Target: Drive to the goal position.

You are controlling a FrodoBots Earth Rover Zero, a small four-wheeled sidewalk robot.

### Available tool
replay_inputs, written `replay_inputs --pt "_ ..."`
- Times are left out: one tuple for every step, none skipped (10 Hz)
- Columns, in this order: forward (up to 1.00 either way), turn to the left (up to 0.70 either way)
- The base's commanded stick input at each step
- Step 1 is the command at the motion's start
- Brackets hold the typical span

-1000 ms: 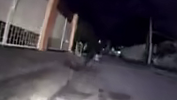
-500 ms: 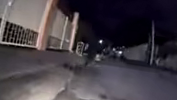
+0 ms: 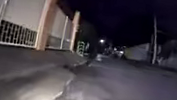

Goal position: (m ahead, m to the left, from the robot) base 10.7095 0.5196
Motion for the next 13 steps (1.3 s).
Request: replay_inputs --pt "0.5 -0.5" --pt "0.5 -0.5" --pt "0.5 -0.5" --pt "0.5 -0.5" --pt "0.5 -0.5" --pt "0.5 -0.5" --pt "0.5 -0.5" --pt "0.5 -0.5" --pt "0.5 -0.5" --pt "0.5 -0.5" --pt "0.5 -0.5" --pt "0.5 -0.5" --pt "0.5 -0.4"
